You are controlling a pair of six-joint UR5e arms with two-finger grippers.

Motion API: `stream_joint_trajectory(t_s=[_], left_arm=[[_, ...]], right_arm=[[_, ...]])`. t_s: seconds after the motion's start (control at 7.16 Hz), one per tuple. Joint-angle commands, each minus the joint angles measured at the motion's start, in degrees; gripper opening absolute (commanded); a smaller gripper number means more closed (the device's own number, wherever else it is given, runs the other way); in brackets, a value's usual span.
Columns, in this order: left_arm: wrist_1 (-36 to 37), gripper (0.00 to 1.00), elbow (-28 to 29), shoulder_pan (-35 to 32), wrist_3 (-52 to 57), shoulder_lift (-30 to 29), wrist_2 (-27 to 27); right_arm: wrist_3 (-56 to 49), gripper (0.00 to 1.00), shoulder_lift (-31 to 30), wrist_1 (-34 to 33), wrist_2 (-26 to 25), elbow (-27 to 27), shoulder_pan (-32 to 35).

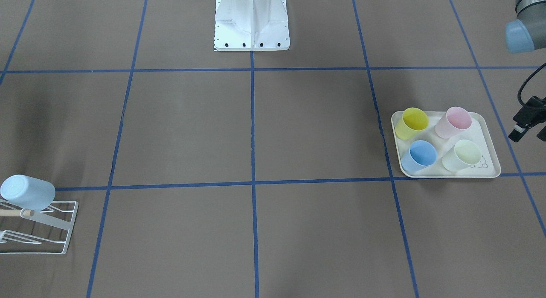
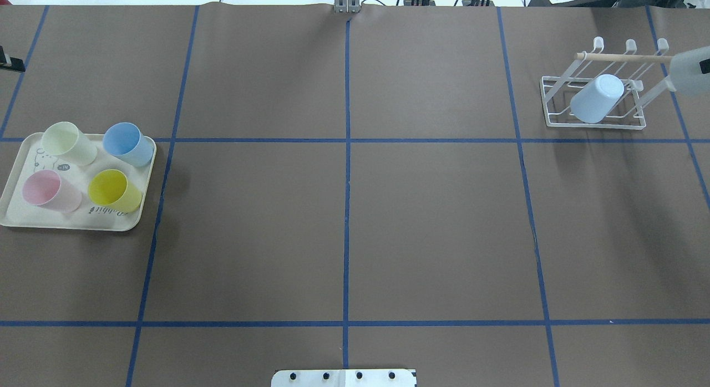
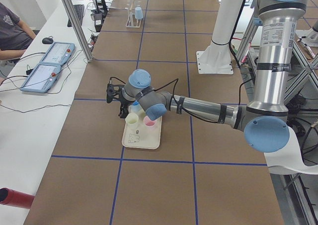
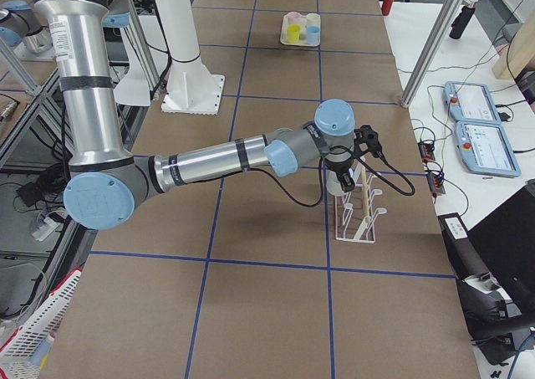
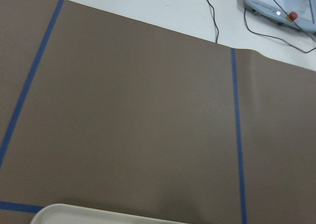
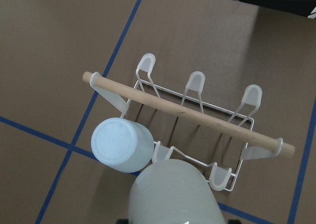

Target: Transfer IKEA cup to right arm and place on rack

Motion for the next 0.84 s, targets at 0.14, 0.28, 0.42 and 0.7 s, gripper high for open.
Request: stream_joint_trajectory(t_s=[0.14,0.28,0.42,0.7], left_arm=[[0.52,1.0,-0.2,-0.05,1.41,1.95,0.41],[0.52,1.0,-0.2,-0.05,1.41,2.03,0.41],[0.52,1.0,-0.11,-0.05,1.41,2.03,0.41],[0.52,1.0,-0.29,-0.05,1.41,2.21,0.41]], right_arm=[[-1.78,0.09,3.99,-6.14,-1.75,-3.38,-2.35],[-2.14,0.09,5.4,-6.24,-2.1,-5.4,-2.53],[-2.14,0.09,7.15,-6.15,-2.27,-7.42,-2.62],[-2.84,0.09,10.5,-6.06,-4.11,-10.94,-3.49]])
